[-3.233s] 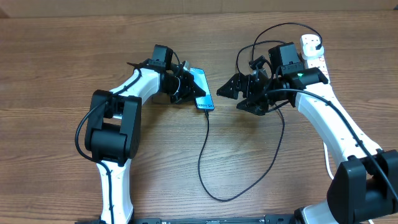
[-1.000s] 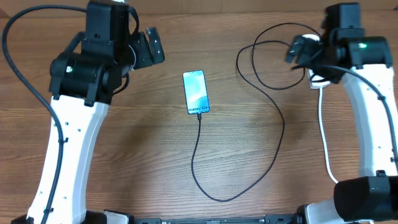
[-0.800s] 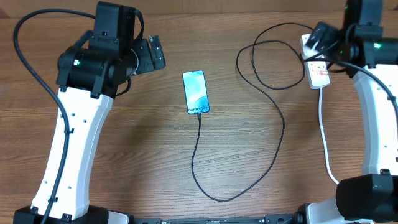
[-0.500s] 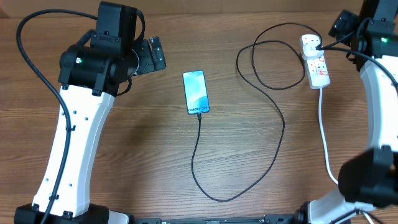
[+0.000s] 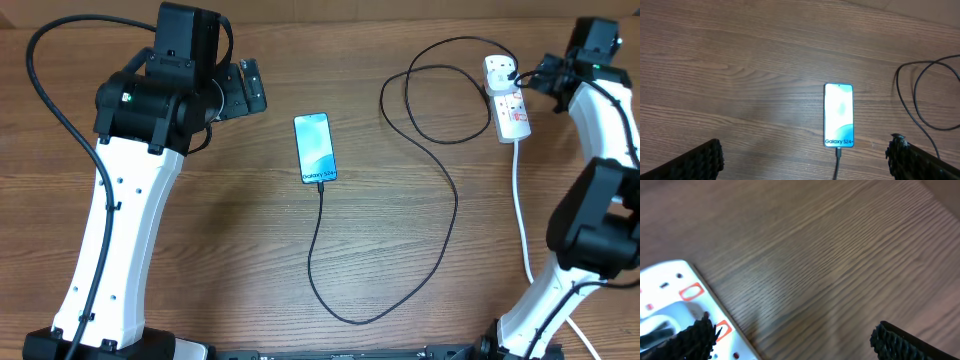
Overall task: Plug charger to phone and switch on socket
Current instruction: 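Move the right gripper to the power strip's orange switch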
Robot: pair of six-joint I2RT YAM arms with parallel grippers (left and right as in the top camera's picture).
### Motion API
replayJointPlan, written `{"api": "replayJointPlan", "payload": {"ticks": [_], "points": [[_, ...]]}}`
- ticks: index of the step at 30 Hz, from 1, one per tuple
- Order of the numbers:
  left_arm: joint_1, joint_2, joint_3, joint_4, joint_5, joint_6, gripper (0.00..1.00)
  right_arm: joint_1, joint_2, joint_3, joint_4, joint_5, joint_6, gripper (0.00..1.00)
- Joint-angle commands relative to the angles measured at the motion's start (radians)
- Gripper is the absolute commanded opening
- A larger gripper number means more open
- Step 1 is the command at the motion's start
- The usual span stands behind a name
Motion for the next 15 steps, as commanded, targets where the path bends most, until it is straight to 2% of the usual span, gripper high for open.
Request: {"api": "replayJointPlan", "payload": {"ticks": [1,15], "points": [[0.005,0.004,-0.003,0.000,-0.020,0.011,1.00,0.002,0.040,-0.004,0.010,0.007,-0.006,1.00],[0.005,0.003,-0.003,0.000,-0.020,0.011,1.00,0.002,0.140,-0.004,0.047,-0.103,-0.005,1.00]]}}
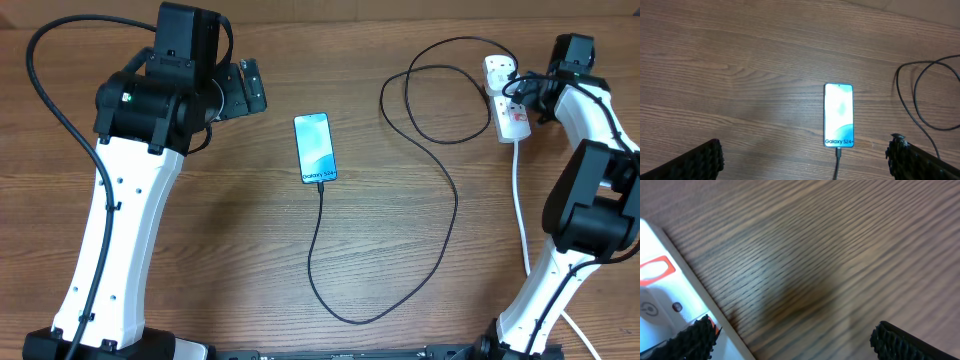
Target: Plug charger to phone and switch on socket
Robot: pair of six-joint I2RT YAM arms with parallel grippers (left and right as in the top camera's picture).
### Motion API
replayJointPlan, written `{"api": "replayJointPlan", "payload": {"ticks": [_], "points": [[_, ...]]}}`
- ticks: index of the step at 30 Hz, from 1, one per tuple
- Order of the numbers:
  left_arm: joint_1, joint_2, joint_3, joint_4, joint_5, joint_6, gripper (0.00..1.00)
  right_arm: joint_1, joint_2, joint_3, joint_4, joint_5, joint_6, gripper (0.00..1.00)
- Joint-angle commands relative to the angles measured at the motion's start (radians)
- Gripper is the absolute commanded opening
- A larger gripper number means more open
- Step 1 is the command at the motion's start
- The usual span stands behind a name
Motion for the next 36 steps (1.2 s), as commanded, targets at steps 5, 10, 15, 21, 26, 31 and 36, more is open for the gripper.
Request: {"api": "replayJointPlan", "payload": {"ticks": [5,10,15,21,26,31,36], "points": [[0.005,0.003,-0.003,0.000,-0.020,0.011,1.00,0.001,0.026,-0.004,0.017,-0.046,0.004,1.00],[0.005,0.003,-0.003,0.000,-0.020,0.011,1.00,0.001,0.040,-0.004,0.025,-0.061,0.003,1.00],[0.005,0.003,-0.003,0.000,-0.020,0.011,1.00,0.000,0.041,-0.004,0.038,-0.113,0.004,1.00],[0.005,0.003,-0.003,0.000,-0.020,0.011,1.00,0.000,0.041,-0.004,0.036,-0.179,0.011,1.00],[0.005,0.003,-0.003,0.000,-0.020,0.011,1.00,0.000,0.042,-0.004,0.029,-0.186,0.026,1.00],[0.005,0.003,-0.003,0.000,-0.020,0.011,1.00,0.000,0.043,-0.004,0.024,-0.212,0.026,1.00],[0.005,0.003,-0.003,0.000,-0.020,0.011,1.00,0.000,0.051,-0.004,0.024,-0.226,0.026,1.00]]}}
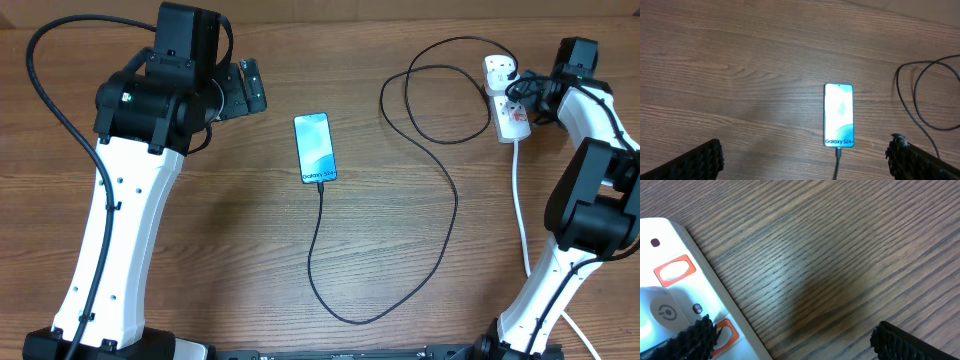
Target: Plug charger to phone and switch on socket
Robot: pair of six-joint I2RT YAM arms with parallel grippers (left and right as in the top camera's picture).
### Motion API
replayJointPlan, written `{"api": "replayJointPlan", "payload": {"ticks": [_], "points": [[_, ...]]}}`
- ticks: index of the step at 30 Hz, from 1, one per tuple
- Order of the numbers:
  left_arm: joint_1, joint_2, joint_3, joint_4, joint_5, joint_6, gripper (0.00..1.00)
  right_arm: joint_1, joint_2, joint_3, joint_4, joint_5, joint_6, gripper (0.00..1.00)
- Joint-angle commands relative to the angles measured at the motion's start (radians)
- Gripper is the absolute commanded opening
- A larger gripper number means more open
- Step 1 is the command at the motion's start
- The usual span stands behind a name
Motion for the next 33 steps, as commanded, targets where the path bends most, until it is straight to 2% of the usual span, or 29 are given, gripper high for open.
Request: {"api": "replayJointPlan", "payload": {"ticks": [1,33], "points": [[0.005,0.003,-0.003,0.000,-0.020,0.011,1.00,0.017,0.034,-0.004,-0.007,-0.086,-0.004,1.00],[0.005,0.003,-0.003,0.000,-0.020,0.011,1.00,0.017,0.038,-0.004,-0.027,-0.156,-0.036,1.00]]}}
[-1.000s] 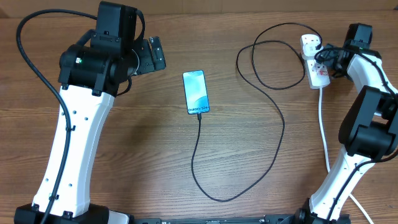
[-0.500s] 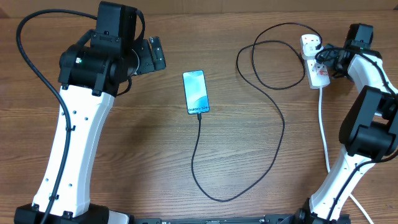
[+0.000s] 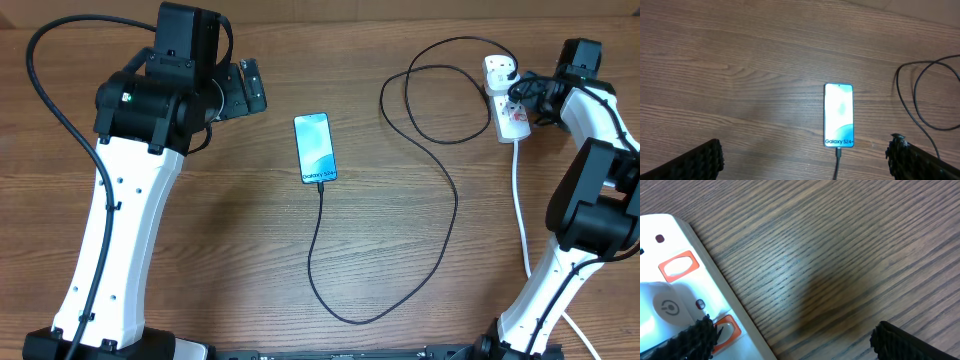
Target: Plug charger to phone and switch on socket
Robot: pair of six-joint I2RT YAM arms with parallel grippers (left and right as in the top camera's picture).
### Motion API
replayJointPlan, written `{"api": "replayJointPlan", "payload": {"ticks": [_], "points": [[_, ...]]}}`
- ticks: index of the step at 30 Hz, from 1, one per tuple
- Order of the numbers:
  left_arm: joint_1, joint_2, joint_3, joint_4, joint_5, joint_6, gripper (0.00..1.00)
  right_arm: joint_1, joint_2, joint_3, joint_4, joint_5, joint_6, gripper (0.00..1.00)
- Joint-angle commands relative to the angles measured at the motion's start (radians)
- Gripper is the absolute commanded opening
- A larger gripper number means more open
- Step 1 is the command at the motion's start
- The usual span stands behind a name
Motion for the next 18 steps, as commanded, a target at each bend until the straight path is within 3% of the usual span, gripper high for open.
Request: {"api": "replayJointPlan", "payload": {"ticks": [1,18], "points": [[0.005,0.003,-0.003,0.000,-0.020,0.011,1.00,0.028,0.037,-0.005,-0.018,-0.109,-0.033,1.00],[0.005,0.003,-0.003,0.000,-0.020,0.011,1.00,0.028,0.037,-0.005,-0.020,-0.150,-0.054,1.00]]}}
